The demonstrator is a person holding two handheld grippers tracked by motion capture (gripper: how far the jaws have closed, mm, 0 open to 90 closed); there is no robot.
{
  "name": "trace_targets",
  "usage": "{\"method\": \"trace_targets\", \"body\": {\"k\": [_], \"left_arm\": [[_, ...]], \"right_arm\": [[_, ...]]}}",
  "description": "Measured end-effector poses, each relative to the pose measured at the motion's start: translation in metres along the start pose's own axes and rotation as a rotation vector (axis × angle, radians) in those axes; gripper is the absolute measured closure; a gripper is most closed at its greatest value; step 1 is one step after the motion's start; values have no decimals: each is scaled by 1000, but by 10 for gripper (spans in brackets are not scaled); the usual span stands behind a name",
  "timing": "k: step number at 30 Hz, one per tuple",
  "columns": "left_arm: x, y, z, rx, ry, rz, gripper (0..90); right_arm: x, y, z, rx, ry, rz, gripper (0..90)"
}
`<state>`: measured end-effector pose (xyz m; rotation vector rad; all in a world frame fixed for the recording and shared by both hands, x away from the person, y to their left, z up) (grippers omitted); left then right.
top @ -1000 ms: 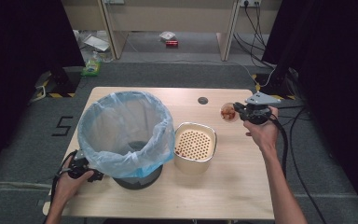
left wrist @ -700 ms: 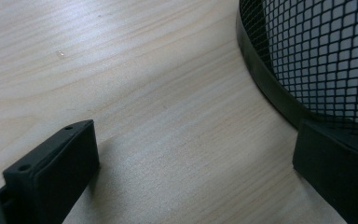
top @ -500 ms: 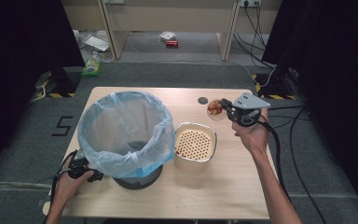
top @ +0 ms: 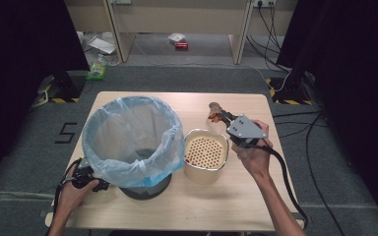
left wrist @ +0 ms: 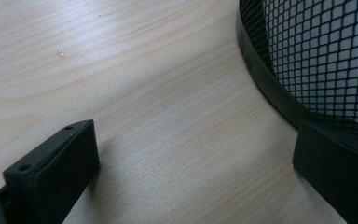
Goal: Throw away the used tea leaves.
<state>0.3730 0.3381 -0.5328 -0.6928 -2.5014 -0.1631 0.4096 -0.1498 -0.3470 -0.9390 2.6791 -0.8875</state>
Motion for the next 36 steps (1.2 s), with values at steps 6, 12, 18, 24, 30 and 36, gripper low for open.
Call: {"method": "trace_targets", "body": {"k": [6,12,18,24,30,36], "left_arm": [[0,0,0,1,-2,-2,0],[0,0,0,2,-2,-2,0],[0,0,0,2,-2,-2,0],[0,0,0,2,-2,-2,0],[0,0,0,2,-2,-2,0],[0,0,0,1,-2,-2,0]], "right_arm": [[2,29,8,265,-9,41,867],[4,43,15,367,-41,67,867],[10,58,18,567,-123,132,868],[13,69,22,657,-175,168,870],[14,65,16,671,-209,197,873],[12,66,18,753,-229,210,875]]}}
Point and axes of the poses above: each handheld gripper's, and its own axes: x roughly backward along the jaws, z roughly out of its underside, y roughly to its left, the point moved 1 cm from there along -x, roughly forward along the jaws, and after that the axes turned 12 degrees about -y, right-handed, at the moved point
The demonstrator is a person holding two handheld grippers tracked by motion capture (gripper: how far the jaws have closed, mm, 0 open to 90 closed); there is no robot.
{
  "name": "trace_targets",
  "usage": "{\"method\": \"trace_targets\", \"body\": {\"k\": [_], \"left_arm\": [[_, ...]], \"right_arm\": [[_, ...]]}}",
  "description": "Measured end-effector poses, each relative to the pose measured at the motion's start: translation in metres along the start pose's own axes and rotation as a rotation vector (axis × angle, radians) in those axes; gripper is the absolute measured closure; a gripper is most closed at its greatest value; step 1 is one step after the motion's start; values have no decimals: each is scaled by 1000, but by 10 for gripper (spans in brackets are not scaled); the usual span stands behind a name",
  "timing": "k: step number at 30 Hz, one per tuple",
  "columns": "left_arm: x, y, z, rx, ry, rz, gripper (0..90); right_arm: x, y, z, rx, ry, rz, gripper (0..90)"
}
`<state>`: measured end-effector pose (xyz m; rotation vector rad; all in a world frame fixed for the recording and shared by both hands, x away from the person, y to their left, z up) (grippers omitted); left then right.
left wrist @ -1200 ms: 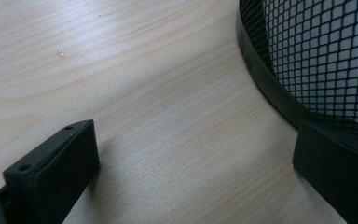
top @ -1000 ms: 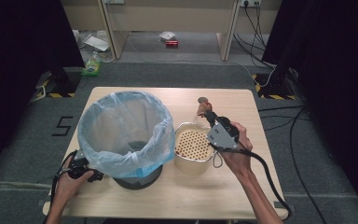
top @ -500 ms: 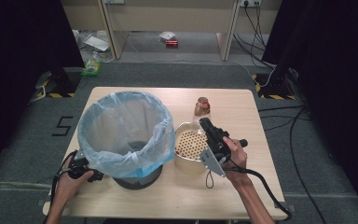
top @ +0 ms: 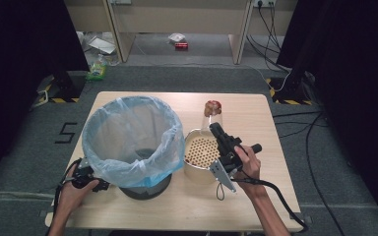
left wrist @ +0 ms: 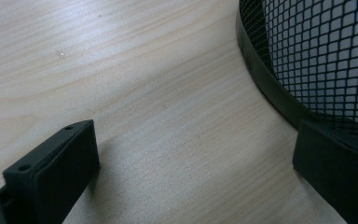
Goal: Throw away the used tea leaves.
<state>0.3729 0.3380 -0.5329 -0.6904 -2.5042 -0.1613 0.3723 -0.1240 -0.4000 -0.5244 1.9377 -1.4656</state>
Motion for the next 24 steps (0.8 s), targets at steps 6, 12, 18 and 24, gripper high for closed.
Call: {"method": "trace_targets", "body": {"k": [6,12,18,24], "left_arm": [[0,0,0,0,1,-1,0],[0,0,0,0,0,-1,0],[0,0,0,1,0,-1,0],[0,0,0,1,0,-1,0]], "right_arm": [[-8,-1,-3,37,-10,1,879],[-11,10,-9,117,-24,-3,882],[-17,16,-3,159,-16,-25,881],[-10,17,-5,192,-21,-13,881]]}}
Point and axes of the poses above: each handheld gripper's, and its own axes: x roughly backward along the jaws, z roughly out of its underside, y roughly to its left, the point moved 1 cm from there along -x, roughly forward along the jaws, and after that the axes turned 12 degrees about -y, right-handed, at the moved point
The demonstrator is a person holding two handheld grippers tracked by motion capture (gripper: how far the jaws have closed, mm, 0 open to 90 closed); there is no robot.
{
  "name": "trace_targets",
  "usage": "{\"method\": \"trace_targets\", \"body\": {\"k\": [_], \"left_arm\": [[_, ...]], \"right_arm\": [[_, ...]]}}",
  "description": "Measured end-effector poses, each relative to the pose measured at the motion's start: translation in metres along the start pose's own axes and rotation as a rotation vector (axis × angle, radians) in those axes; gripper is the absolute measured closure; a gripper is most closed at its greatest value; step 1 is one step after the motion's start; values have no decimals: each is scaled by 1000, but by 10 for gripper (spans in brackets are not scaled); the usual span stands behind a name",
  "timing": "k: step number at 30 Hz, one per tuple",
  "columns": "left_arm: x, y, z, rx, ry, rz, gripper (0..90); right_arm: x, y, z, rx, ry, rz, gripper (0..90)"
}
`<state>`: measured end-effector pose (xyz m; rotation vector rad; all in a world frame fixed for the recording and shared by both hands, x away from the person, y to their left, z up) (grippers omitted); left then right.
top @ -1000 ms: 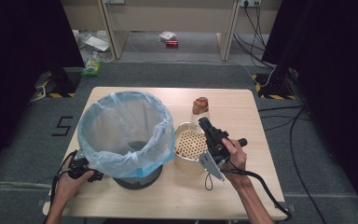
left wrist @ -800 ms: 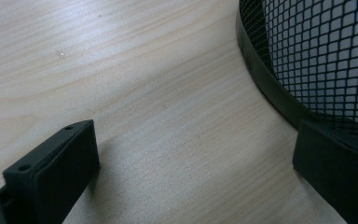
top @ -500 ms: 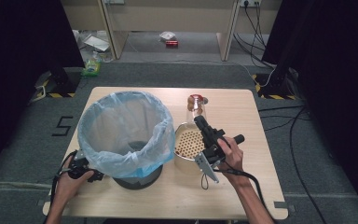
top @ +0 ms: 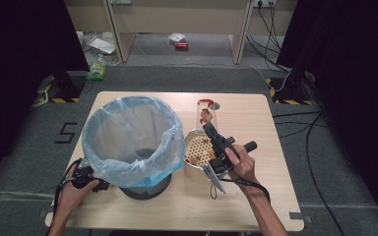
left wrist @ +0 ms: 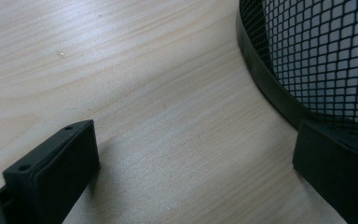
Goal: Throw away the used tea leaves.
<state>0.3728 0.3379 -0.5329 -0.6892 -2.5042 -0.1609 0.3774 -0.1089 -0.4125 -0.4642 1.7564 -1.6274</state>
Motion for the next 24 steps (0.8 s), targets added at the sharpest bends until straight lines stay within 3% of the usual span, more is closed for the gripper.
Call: {"method": "trace_targets", "body": {"k": [4,5,7,10,11,12,13,20,24], "left_arm": [[0,0,0,0,0,0,0],[0,0,0,0,0,0,0],[0,0,0,0,0,0,0],[0,0,0,0,0,0,0],[0,0,0,0,0,0,0],[0,0,0,0,0,0,0],[0,0,0,0,1,0,0],[0,0,0,0,0,0,0],[0,0,0,-1,0,-1,0]], "right_arm": [[4,1,-4,35,-15,20,881],[6,5,-6,84,-26,2,882],[7,8,-6,98,-23,-10,881],[8,8,-7,79,-10,-5,881],[7,12,-4,111,-9,-36,881],[8,13,-3,104,-4,-43,881],[10,13,-3,72,7,-21,881],[11,4,-5,79,-14,-2,882],[9,4,-1,82,11,-19,881]]}}
Point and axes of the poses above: each handheld gripper's, and its own axes: x roughly backward along the jaws, z roughly out of its underside, y roughly to its left, the point moved 1 cm from there along -x, roughly forward along the jaws, and after that the axes turned 12 degrees about -y, right-handed, at the moved point
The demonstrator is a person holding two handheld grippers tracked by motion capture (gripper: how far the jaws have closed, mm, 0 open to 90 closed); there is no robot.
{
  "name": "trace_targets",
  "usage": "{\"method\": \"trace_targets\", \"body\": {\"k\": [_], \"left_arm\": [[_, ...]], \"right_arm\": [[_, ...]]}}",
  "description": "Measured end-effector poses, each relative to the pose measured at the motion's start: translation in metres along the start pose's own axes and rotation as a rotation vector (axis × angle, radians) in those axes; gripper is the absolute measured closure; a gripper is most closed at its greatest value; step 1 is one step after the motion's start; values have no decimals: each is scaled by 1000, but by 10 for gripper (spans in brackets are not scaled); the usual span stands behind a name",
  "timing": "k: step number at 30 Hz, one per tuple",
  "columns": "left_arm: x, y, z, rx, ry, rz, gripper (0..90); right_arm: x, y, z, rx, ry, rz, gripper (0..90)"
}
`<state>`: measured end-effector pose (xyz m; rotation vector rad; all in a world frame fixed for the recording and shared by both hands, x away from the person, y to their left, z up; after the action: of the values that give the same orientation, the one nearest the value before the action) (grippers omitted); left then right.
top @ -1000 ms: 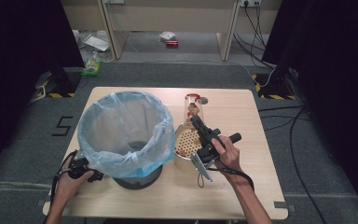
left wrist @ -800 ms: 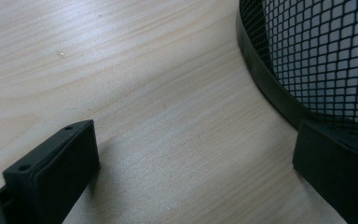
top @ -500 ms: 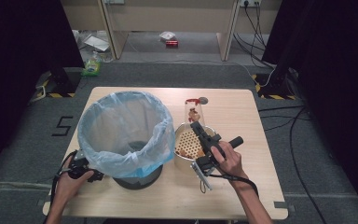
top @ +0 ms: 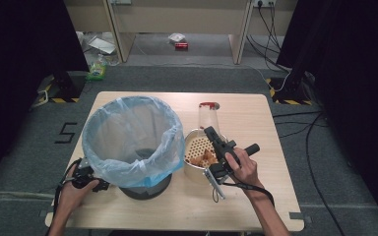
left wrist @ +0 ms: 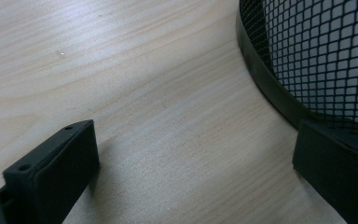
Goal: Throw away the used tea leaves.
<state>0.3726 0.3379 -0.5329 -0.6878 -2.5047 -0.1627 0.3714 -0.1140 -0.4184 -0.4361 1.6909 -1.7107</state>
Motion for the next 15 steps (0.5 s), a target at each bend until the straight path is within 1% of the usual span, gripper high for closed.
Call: {"method": "trace_targets", "body": {"k": [2,3,4,5,6,7,8,9,10,11,12,14,15], "left_arm": [[0,0,0,0,0,0,0],[0,0,0,0,0,0,0],[0,0,0,2,0,0,0],[0,0,0,0,0,0,0],[0,0,0,0,0,0,0],[0,0,0,0,0,0,0],[0,0,0,0,0,0,0],[0,0,0,1,0,0,0],[0,0,0,-1,0,0,0],[0,0,0,1,0,0,0],[0,0,0,-1,0,0,0],[0,0,0,1,0,0,0],[0,0,0,1,0,0,0]], "right_arm": [[0,-3,-1,-34,6,7,881],[0,-3,-1,-34,6,7,881],[0,-4,-1,-55,8,-2,881],[0,-8,2,-163,29,-3,881],[0,-8,2,-163,29,-3,881],[-1,-14,7,-302,43,1,880],[0,-17,8,-358,54,-4,880],[0,-17,8,-358,54,-4,880],[-1,-21,10,-427,72,-20,879],[-2,-26,13,-476,79,-27,879],[-2,-29,15,-522,85,-31,879],[-3,-35,20,-614,103,-60,879],[-4,-37,23,-651,111,-74,879]]}}
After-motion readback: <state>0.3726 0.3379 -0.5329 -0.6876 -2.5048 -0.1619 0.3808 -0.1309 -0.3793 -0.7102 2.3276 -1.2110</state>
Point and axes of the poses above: each handheld gripper's, and its own axes: x roughly backward along the jaws, z roughly out of its underside, y roughly to its left, the point moved 1 cm from there along -x, roughly forward along the jaws, and after that the axes turned 12 degrees about -y, right-handed, at the moved point
